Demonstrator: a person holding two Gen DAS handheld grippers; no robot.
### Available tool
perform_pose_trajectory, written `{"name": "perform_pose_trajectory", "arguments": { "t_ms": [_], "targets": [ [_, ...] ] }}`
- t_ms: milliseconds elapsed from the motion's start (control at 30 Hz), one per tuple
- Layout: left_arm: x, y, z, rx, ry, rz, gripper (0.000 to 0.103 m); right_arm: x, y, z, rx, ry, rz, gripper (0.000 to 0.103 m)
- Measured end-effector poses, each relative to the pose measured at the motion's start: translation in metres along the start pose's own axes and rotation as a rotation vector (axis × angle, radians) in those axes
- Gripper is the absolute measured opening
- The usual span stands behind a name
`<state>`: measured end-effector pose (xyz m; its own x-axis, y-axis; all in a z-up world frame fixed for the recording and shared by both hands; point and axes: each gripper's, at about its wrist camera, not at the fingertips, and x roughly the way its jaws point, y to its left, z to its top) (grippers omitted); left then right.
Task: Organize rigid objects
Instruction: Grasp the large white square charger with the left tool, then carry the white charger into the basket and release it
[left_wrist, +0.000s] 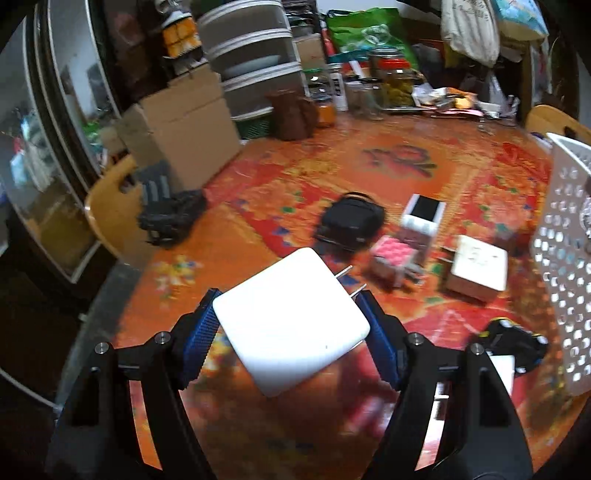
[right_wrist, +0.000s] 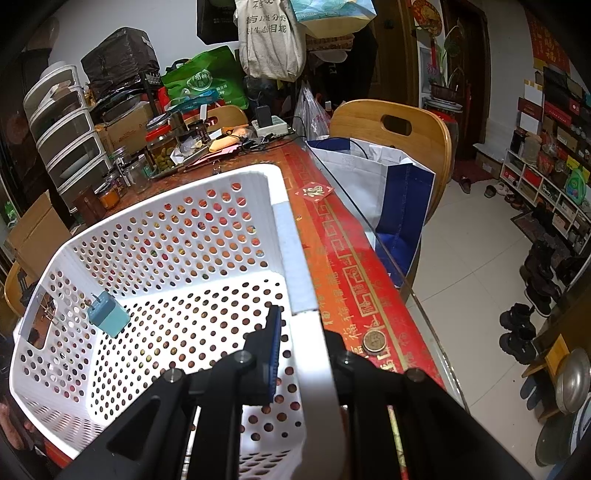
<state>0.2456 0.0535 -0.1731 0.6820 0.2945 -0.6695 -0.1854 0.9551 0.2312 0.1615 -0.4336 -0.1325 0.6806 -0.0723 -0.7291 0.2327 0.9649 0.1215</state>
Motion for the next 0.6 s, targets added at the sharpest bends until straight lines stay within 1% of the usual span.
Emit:
{"name": "perform_pose_trajectory", "arguments": {
  "t_ms": [100,267,367,500,600],
  "targets": [
    [-0.004,0.01,0.002,-0.008,-0.005,0.04,0.071,0.0,-0.001,0.001,0.002,-0.002,0.003,0.012],
    [-0.017,0.015,0.009,-0.006,-0.03,0.053,0.071,0.0,0.0,0.0,0.002,-0.003,0.007,0.012],
    [-0.03,0.007,0.016,0.01,-0.053,0.047,0.071,0.0,0.0,-0.001,0.004,-0.005,0.012,0.012],
    [-0.053,-0.011,0.028,0.049,-0.101,0.06,0.071,0.0,0.0,-0.002,0.011,-0.006,0.015,0.012],
    [-0.069,-0.026,0.038,0.085,-0.141,0.091,0.071,0.0,0.002,-0.002,0.008,-0.006,-0.006,0.012]
  ]
}}
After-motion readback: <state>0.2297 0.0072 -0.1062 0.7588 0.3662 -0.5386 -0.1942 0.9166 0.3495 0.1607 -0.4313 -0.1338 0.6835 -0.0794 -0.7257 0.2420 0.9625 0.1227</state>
